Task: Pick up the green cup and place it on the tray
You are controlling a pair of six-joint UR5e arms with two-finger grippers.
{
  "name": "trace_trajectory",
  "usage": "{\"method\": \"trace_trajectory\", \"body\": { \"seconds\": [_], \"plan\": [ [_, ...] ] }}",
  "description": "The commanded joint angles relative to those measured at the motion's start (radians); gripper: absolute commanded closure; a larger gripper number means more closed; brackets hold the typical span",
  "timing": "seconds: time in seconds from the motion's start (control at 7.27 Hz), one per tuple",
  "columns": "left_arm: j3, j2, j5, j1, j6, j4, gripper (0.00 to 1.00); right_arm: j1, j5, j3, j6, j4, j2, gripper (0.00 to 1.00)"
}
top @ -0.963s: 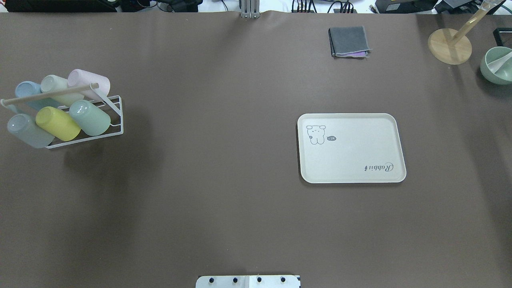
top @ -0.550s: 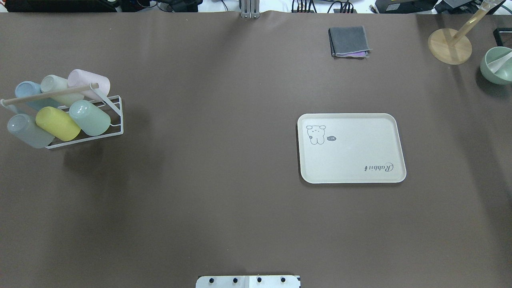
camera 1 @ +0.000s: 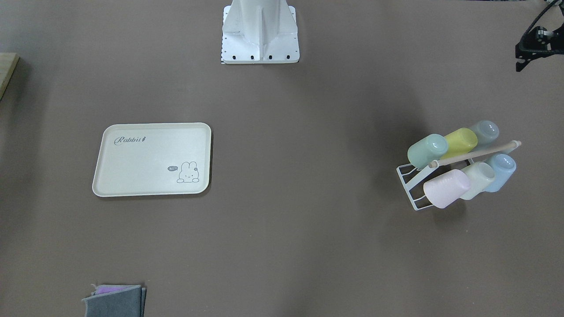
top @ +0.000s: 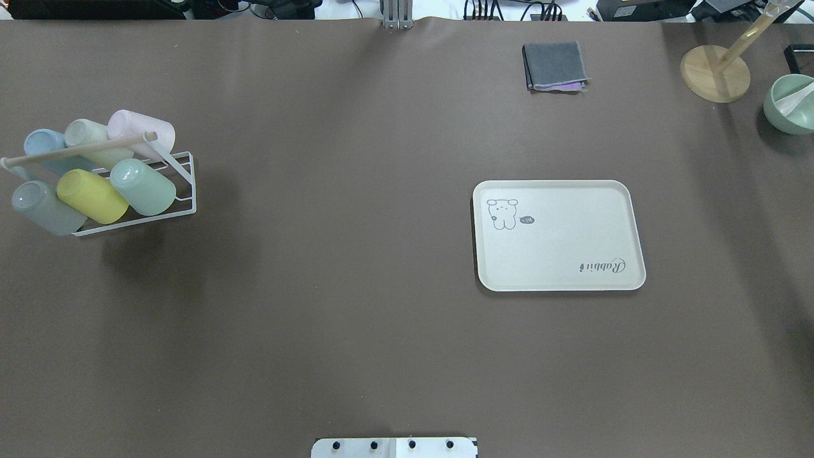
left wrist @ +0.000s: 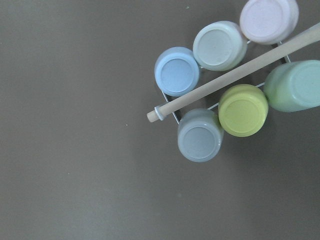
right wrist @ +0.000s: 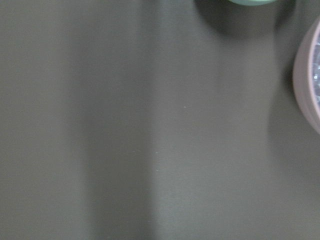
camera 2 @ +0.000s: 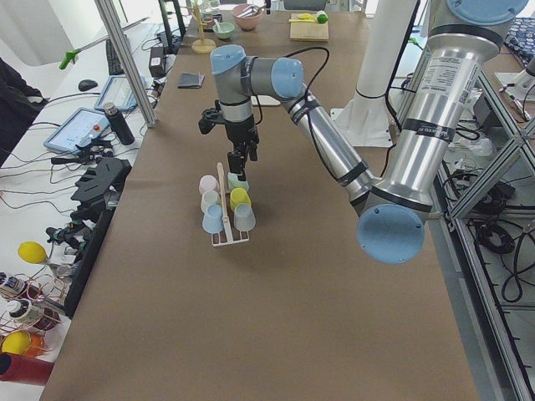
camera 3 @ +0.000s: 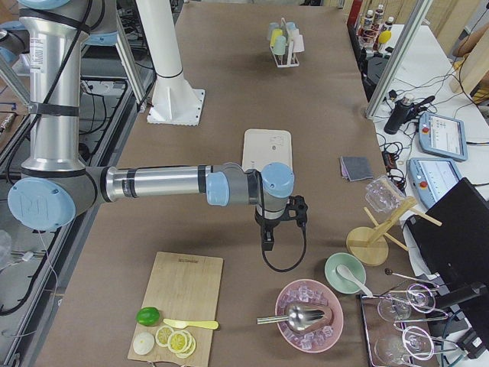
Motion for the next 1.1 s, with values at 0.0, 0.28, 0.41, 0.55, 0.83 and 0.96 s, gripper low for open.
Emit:
{"method": "trace_trajectory", "body": {
  "seconds": [0.0,0.28,0.41,0.55,0.83,0.96],
  "plan": [
    [-0.028,-0.074,0.019,0.141,-0.006,0.025,0.02,-0.030,0.207,0.001,0.003,0.000,0.004,0.00],
    [-0.031,-0.078,0.143,0.330,-0.078,0.020,0.03,-0.085,0.222,-0.014,0.020,0.012,0.028,0.10],
    [-0.037,-0.118,0.233,0.435,-0.149,0.016,0.03,-0.107,0.221,-0.032,0.069,0.053,0.039,0.08],
    [-0.033,-0.147,0.299,0.505,-0.147,0.005,0.03,-0.142,0.214,-0.086,0.160,0.165,0.067,0.09],
    [-0.027,-0.129,0.514,0.678,-0.145,-0.095,0.03,-0.216,0.193,-0.289,0.477,0.601,0.136,0.08],
    [-0.033,-0.122,0.620,0.734,-0.139,-0.125,0.03,-0.284,0.155,-0.312,0.669,0.758,0.153,0.08]
  ]
}}
